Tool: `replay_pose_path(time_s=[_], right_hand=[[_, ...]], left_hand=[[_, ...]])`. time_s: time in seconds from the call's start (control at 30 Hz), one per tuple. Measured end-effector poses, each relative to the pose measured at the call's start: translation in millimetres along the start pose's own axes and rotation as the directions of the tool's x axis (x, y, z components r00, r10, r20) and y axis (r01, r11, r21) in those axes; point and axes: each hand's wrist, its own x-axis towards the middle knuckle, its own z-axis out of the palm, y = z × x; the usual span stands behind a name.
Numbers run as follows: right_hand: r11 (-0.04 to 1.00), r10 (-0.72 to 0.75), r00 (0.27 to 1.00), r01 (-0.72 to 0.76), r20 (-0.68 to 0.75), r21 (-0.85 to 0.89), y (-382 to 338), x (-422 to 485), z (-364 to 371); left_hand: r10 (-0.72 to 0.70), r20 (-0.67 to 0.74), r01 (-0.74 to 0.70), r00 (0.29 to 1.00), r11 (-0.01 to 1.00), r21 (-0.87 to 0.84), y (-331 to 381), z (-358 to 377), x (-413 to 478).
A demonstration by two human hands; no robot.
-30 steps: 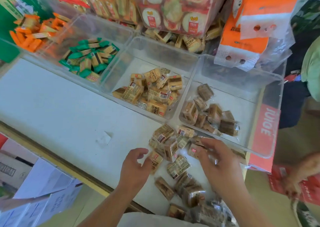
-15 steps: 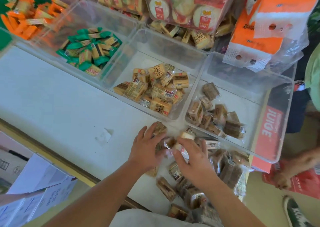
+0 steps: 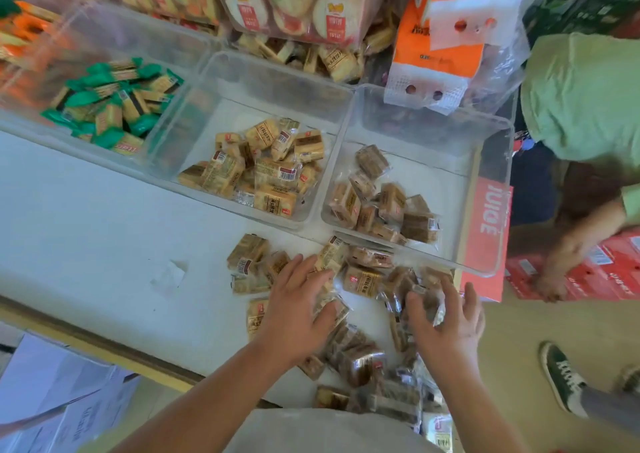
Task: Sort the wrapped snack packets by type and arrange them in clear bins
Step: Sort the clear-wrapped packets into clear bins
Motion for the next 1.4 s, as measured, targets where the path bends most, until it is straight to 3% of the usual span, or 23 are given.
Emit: replay_pose_path(time_s=[0.1, 0.23, 0.57, 0.67, 0.77, 0.8, 0.87, 0.9, 0.97, 1.13, 1.4], right_hand=[[0.993, 0.071, 0.991, -0.082, 0.116, 0.089, 5, 12, 12], [0.986, 0.066, 0.993, -0.08, 0.098, 0.145, 2, 2, 35], [0.973, -0.07, 0.933, -0.014, 0.352, 0.23, -32, -18, 62], [0.98, -0.113, 0.964, 0.069, 0.242, 0.184, -19, -33, 31], [0.98, -0.196, 0.979, 0.197, -0.048, 0.01, 16, -64, 11], [0.987, -0.159, 0.985, 0.155, -0.073, -0.05, 30, -76, 8], [0.991, 0.11, 0.994, -0.107, 0.028, -0.084, 56, -94, 9], [0.969, 0.238, 0.965, -0.227, 0.111, -0.098, 64, -102, 13], [0.932, 0.36, 0.905, -0.341, 0.227, -0.121, 72, -112, 26], [0.9, 0.436, 0.892, -0.429, 0.115, -0.081, 50, -124, 57], [0.9, 0.409, 0.905, -0.421, 0.115, 0.116, 18, -123, 90]], left_hand=[[0.003, 0.064, -0.005, 0.998, 1.0, 0.023, -1, 5, -7], [-0.001, 0.062, 0.002, 0.998, 1.0, -0.018, -10, 1, -25], [-0.072, 0.019, 0.072, 0.997, 0.997, 0.003, -24, -8, -53], [-0.061, 0.008, 0.06, 0.998, 0.998, 0.008, -23, -10, -60], [-0.051, 0.021, 0.05, 0.998, 0.998, 0.029, -12, -10, -69], [-0.049, 0.029, 0.048, 0.998, 0.998, 0.038, -6, -8, -73], [-0.047, 0.064, 0.045, 0.997, 0.998, 0.036, 6, -6, -83], [-0.054, 0.114, 0.051, 0.992, 0.998, 0.032, 12, -4, -87], [-0.082, 0.242, 0.072, 0.967, 0.996, 0.049, 19, 1, -94], [-0.162, 0.383, 0.122, 0.91, 0.985, 0.126, 28, 11, -102], [-0.185, 0.344, 0.13, 0.921, 0.975, 0.178, 4, 20, -110]])
